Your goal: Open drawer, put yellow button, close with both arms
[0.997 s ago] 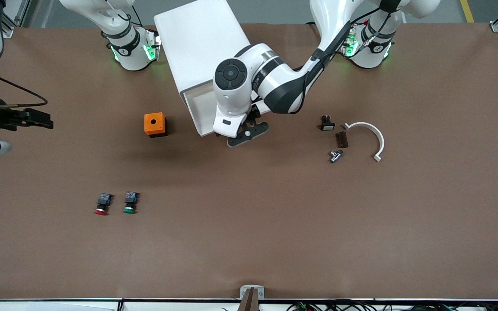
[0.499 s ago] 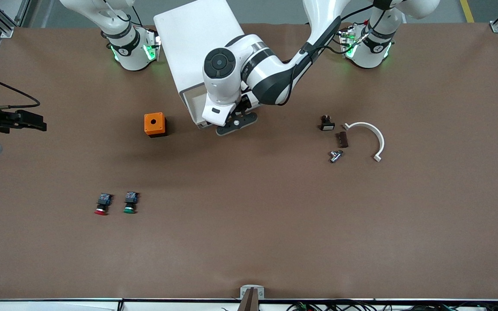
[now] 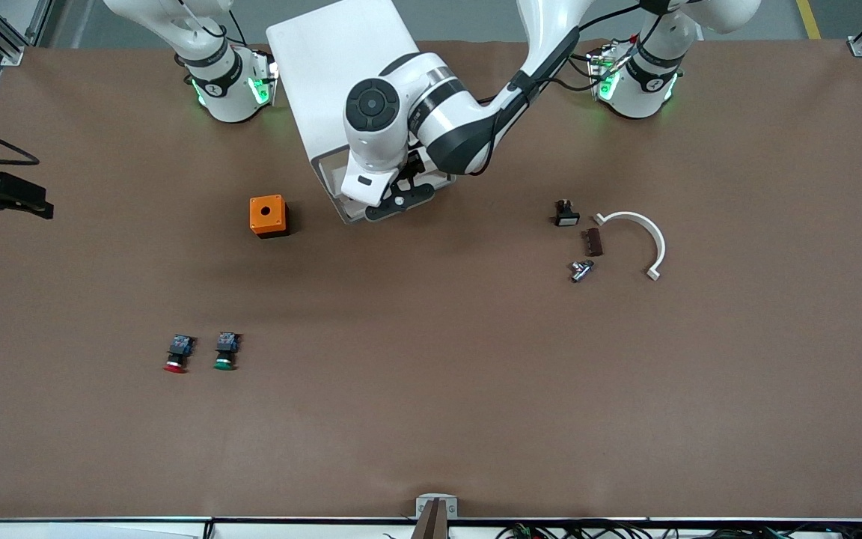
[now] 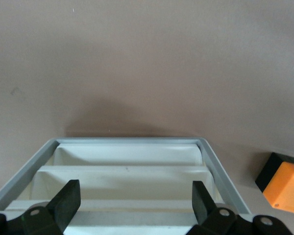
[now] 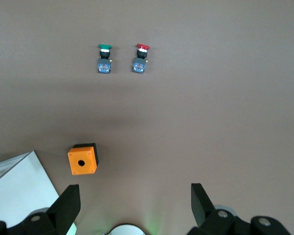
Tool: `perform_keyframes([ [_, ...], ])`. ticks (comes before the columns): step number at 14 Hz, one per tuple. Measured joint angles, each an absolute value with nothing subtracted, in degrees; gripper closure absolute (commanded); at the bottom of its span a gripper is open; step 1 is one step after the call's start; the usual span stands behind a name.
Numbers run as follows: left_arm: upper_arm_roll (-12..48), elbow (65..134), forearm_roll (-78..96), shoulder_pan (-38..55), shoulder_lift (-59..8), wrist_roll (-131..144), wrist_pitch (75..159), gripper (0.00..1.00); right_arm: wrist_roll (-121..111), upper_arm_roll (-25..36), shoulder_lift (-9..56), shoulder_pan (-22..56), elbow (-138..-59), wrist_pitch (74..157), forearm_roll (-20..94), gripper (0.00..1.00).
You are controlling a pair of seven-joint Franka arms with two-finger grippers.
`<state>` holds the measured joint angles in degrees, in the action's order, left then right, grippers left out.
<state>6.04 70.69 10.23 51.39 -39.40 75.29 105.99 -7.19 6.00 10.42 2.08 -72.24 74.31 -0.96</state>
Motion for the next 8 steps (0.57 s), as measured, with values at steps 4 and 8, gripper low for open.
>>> perform_keyframes([
  [4,6.0,71.7,12.6,51.5,-39.4,75.3,106.0,0.0,-7.2,6.0,9.6,2.0,-69.5,71.6,0.2,0.0],
  [8,6.0,72.3,15.0,51.5,-39.4,75.3,106.0,0.0,-7.3,5.7,7.8,1.9,-69.5,71.0,3.1,0.0],
])
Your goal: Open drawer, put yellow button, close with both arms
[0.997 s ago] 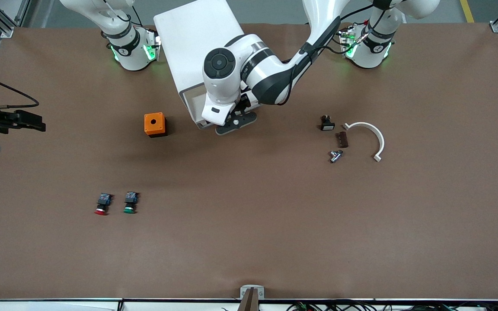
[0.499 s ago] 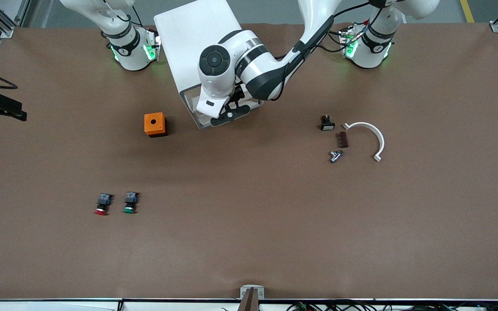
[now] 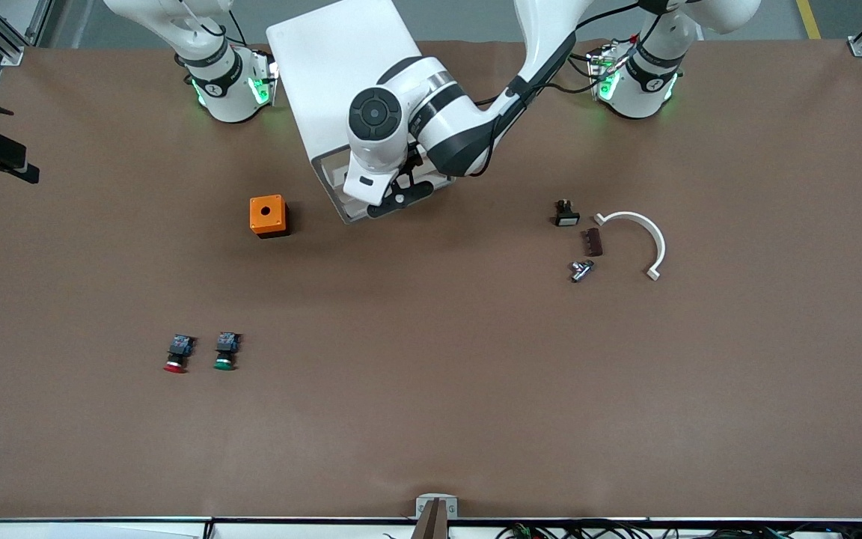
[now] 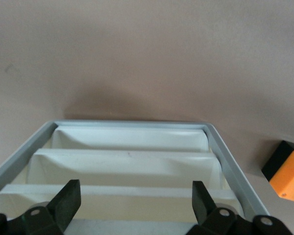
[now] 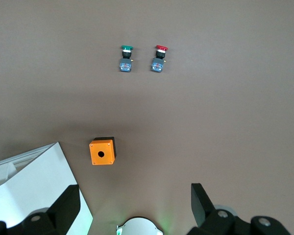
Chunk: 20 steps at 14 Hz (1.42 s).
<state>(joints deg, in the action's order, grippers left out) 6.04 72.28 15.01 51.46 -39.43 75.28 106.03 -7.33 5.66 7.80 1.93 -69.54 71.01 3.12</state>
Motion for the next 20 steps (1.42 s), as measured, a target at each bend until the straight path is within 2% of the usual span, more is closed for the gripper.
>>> perform_keyframes([
  [4,6.0,72.6,18.1,51.5,-39.5,75.3,106.0,0.0,-7.4,5.9,6.9,1.8,-70.4,70.4,2.0,0.0],
  [9,5.9,72.7,20.7,51.4,-39.5,75.3,106.1,0.0,-7.5,6.0,2.6,-0.1,-78.0,73.5,1.5,0.0],
  [16,6.0,73.2,21.6,51.8,-39.5,75.2,106.1,0.0,-7.5,6.0,0.3,-0.9,-81.6,75.4,1.5,0.0],
  [20,5.8,73.4,21.7,52.4,-39.5,74.4,106.1,0.0,-7.5,6.0,-5.5,-1.0,-90.3,81.3,1.5,0.0],
])
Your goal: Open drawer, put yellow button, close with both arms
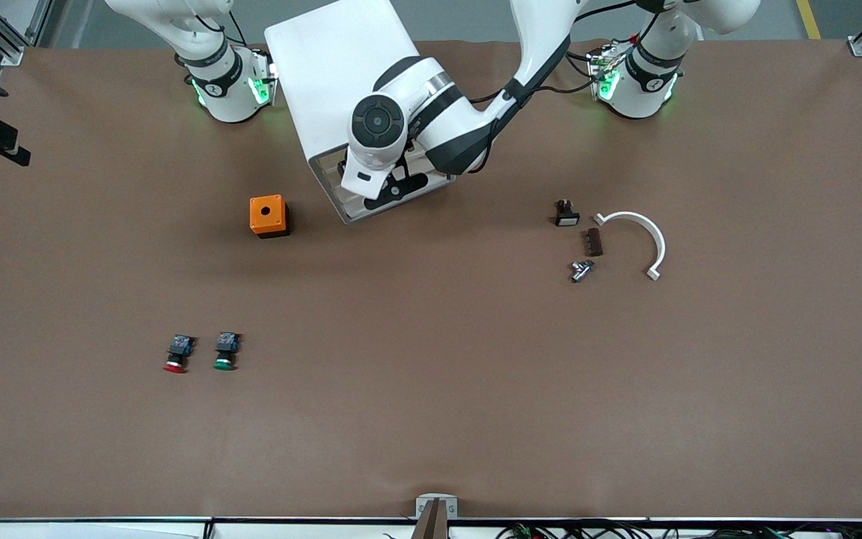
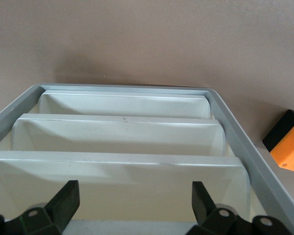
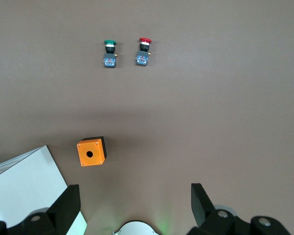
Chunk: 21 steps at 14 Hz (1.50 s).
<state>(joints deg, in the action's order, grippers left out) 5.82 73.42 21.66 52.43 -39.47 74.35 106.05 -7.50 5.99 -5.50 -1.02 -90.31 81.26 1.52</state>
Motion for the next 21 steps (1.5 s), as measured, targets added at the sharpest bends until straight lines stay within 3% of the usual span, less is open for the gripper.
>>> perform_keyframes([
  [3,5.8,73.4,21.7,52.4,-39.5,74.3,106.1,0.0,-7.5,6.0,-8.9,-1.0,-94.4,82.9,1.5,0.0],
  [9,5.6,73.1,21.7,51.6,-39.3,74.4,106.4,0.0,-7.5,5.4,-9.4,-1.0,-95.3,83.3,1.5,0.0],
  [21,5.4,72.4,21.0,37.9,-35.2,74.5,106.3,0.0,-7.4,5.9,-10.0,-1.2,-95.3,85.1,1.4,0.0],
])
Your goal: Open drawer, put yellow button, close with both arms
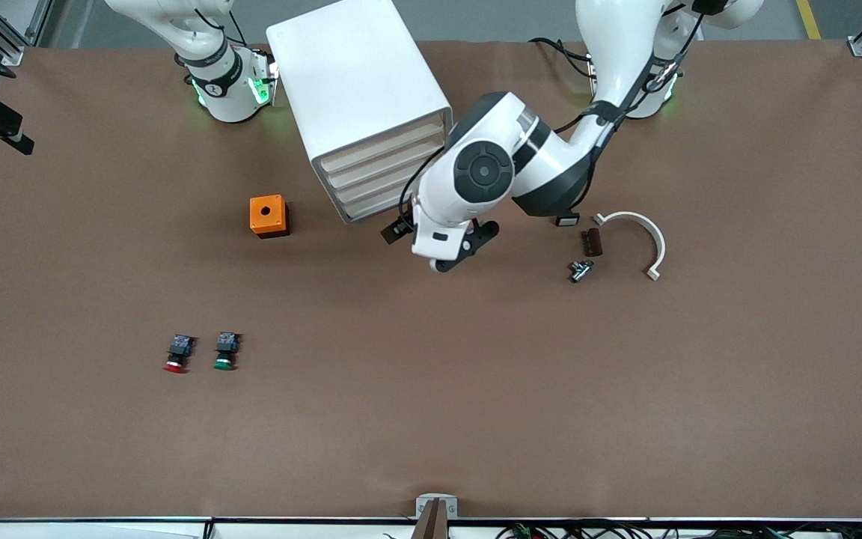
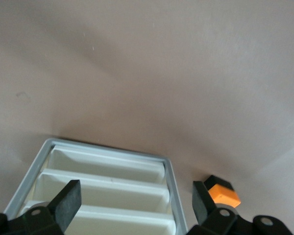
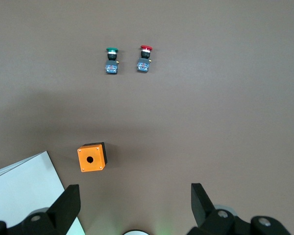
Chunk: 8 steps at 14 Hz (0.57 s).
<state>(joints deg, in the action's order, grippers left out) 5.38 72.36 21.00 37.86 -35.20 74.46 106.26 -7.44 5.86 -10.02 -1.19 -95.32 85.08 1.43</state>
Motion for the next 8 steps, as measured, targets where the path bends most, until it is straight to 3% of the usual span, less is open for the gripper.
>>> perform_keyframes([
  [5,5.3,72.2,18.0,34.2,-33.1,74.5,105.1,0.01,-7.4,5.9,-10.0,-2.1,-95.4,85.3,1.4,0.0],
  [8,5.4,71.9,14.8,30.2,-28.6,69.5,96.8,0.01,-7.4,5.8,-10.0,-2.1,-95.4,85.5,0.5,0.0],
])
